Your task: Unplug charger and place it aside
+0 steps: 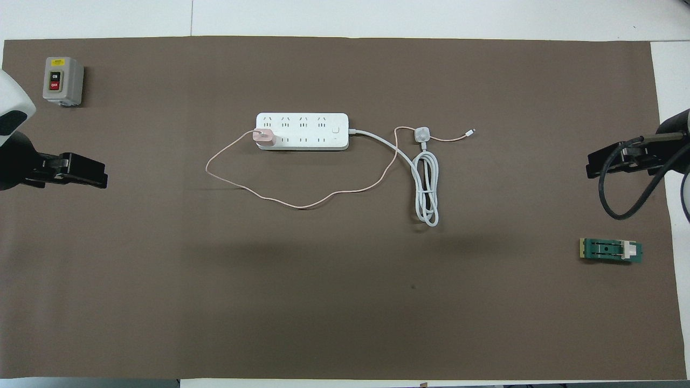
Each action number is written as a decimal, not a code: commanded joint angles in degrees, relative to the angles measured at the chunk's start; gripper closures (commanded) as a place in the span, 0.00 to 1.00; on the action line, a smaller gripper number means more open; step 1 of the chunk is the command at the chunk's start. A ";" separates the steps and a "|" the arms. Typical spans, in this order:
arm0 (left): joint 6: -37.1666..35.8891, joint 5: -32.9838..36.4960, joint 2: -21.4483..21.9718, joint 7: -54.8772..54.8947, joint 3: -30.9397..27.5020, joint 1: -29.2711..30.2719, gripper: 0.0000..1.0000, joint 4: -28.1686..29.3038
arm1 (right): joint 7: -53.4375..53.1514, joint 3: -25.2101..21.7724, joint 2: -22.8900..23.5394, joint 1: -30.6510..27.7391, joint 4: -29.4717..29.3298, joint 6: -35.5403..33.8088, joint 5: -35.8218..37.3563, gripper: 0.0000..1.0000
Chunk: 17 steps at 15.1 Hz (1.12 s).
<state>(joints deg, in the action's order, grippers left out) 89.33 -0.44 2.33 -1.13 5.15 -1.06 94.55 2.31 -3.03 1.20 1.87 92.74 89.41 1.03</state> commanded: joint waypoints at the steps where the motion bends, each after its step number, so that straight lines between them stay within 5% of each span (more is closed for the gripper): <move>1: -0.39 0.88 -0.49 -0.72 0.56 0.62 0.00 -0.86 | 1.03 0.57 -0.68 -0.64 0.16 -0.11 0.03 0.00; 10: -0.56 0.44 -0.49 -11.25 0.82 -0.17 0.00 -0.77 | -1.85 0.66 -1.11 -0.56 1.21 0.41 -0.67 0.00; 17: 1.10 0.36 -3.73 -33.47 1.09 -5.00 0.00 -2.69 | -42.69 1.36 1.16 7.88 2.27 7.08 -6.81 0.00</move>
<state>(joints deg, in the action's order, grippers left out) 89.57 -0.46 1.73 -27.53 6.51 -3.65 94.50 -31.02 -2.00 1.45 8.47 93.76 93.71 -3.64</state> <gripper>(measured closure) 0.000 0.000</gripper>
